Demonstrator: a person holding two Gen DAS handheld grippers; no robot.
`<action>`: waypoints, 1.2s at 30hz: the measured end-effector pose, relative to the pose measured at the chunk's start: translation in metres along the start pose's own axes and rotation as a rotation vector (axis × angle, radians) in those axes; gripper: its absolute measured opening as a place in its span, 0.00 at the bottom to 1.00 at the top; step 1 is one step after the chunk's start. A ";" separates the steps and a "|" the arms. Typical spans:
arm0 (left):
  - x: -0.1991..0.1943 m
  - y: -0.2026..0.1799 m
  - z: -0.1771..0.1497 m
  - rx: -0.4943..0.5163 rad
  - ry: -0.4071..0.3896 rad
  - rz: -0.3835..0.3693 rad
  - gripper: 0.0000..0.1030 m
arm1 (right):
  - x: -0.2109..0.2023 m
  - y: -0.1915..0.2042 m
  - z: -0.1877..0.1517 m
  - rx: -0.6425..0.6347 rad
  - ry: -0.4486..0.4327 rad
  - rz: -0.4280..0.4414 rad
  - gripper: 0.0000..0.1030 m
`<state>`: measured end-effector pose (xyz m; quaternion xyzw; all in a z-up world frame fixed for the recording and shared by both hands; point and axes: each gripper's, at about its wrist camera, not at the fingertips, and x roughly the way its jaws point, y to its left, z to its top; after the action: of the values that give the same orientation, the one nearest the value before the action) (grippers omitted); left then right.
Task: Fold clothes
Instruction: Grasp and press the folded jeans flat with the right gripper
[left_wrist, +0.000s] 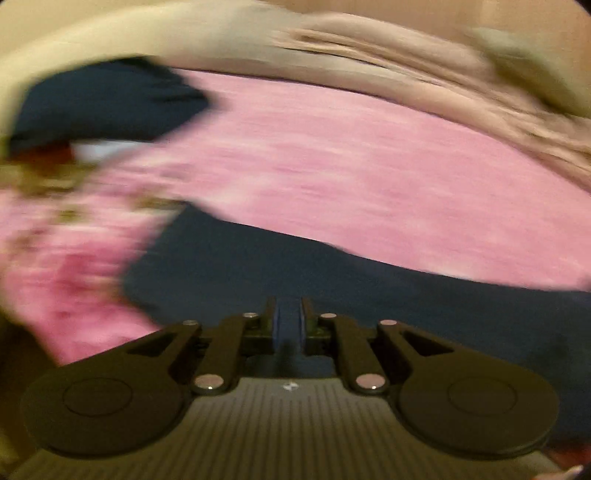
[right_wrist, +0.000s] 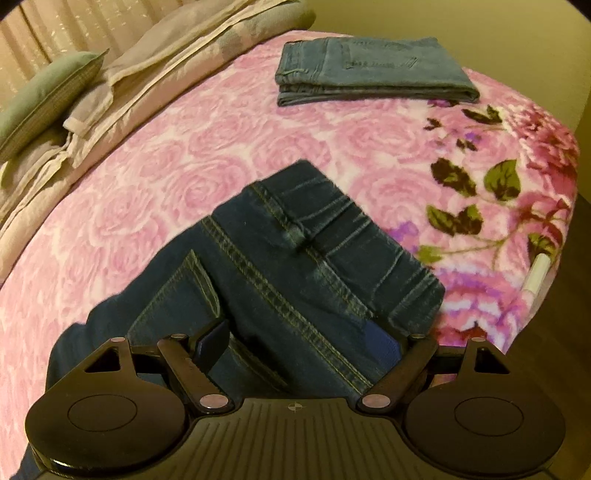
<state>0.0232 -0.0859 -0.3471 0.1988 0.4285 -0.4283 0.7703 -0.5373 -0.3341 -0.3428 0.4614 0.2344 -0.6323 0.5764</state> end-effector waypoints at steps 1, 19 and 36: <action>0.014 -0.010 -0.004 0.051 0.086 -0.013 0.11 | 0.001 -0.002 -0.002 -0.013 0.004 0.009 0.81; 0.040 -0.155 0.073 0.049 0.134 -0.350 0.09 | 0.028 -0.050 0.100 -0.083 0.006 0.157 0.81; 0.155 -0.321 0.120 0.112 0.404 -0.684 0.34 | 0.102 -0.067 0.142 0.052 0.279 0.469 0.49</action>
<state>-0.1438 -0.4201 -0.3898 0.1665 0.5889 -0.6350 0.4714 -0.6359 -0.4895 -0.3799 0.6002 0.1819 -0.4176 0.6575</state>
